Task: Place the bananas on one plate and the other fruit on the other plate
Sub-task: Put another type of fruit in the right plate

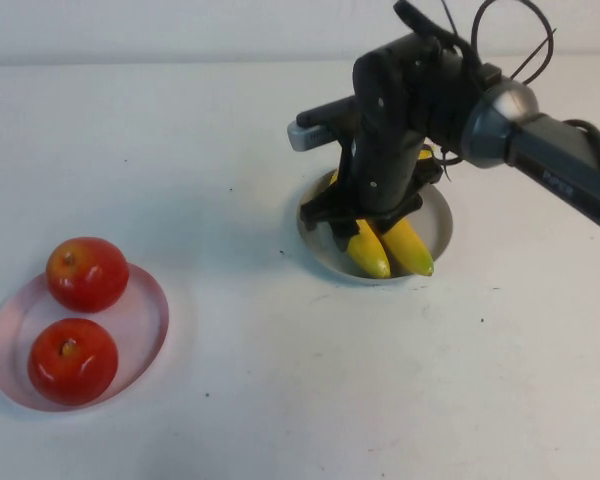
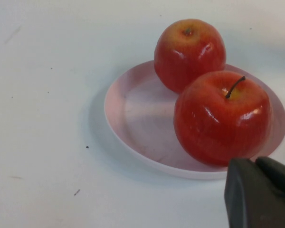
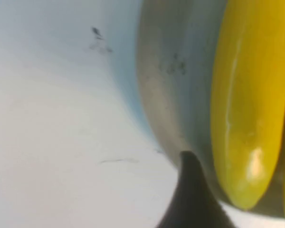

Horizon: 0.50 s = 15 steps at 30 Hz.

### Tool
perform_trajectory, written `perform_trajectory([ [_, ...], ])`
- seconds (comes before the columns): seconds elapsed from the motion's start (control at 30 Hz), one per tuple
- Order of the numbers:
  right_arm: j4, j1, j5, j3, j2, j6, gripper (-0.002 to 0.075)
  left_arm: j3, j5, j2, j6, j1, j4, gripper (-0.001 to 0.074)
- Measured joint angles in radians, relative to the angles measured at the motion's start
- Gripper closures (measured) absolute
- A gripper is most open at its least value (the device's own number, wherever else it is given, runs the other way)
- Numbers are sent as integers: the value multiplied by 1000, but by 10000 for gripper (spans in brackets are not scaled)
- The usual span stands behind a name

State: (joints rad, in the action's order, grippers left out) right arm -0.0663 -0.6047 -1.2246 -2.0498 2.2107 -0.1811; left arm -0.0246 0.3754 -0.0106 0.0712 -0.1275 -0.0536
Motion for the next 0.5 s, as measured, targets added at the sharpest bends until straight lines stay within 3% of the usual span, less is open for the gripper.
perform_trajectory([
  [0.1,26,-13,-5,0,-65,0,416,0,0,0,0,0,0,737],
  [0.27,94,-25,-10,0,-176,46,651,0,0,0,0,0,0,737],
  [0.37,123,-25,-13,9,-236,68,714,0,0,0,0,0,0,737],
  [0.5,147,-25,-15,104,-352,74,734,0,0,0,0,0,0,737],
])
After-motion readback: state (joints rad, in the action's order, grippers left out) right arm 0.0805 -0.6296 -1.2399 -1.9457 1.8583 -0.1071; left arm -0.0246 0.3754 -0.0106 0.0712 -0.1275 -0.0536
